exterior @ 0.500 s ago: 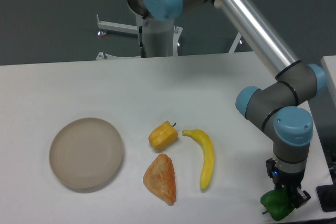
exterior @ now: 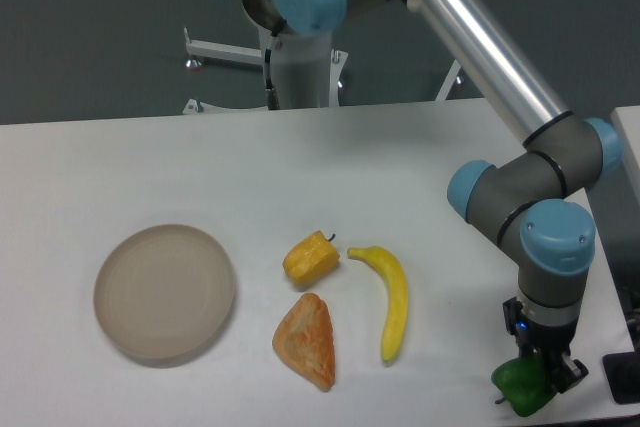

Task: Place the green pepper on the table
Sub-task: 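Lift the held green pepper and carry it up along the table edge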

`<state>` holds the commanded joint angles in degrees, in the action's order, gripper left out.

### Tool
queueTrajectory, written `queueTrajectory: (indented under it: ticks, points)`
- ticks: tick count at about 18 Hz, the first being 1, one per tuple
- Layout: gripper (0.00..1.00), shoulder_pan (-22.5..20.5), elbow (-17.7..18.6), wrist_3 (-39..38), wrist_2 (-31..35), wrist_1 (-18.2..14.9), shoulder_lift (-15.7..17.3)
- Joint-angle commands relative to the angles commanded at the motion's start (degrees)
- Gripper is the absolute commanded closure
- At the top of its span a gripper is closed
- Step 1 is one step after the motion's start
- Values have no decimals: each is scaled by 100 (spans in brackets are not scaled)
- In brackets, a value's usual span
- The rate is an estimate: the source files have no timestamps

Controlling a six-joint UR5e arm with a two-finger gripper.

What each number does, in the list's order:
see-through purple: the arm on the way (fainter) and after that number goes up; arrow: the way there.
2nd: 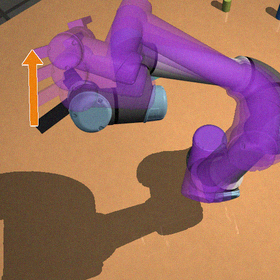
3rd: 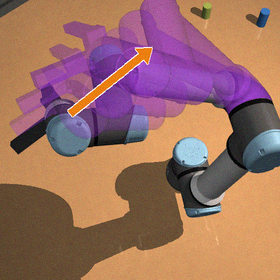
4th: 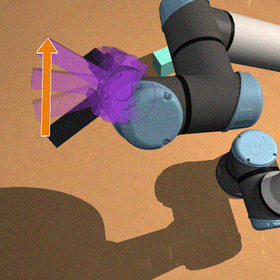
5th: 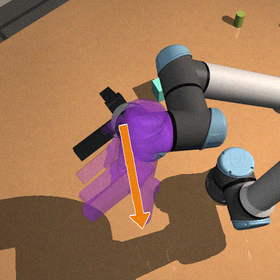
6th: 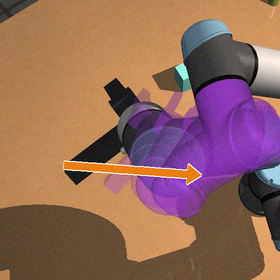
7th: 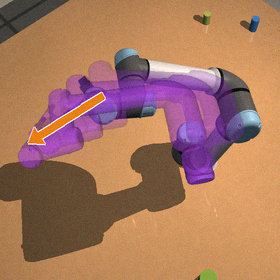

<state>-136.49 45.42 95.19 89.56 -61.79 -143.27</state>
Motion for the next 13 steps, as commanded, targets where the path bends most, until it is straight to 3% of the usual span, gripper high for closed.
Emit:
queueTrajectory:
  ticks: [10, 13]
  points:
    - [64, -351, 2311, 17, -395, 17, 1608]
    - [64, -571, 2882, 420, -457, 9, 1986]
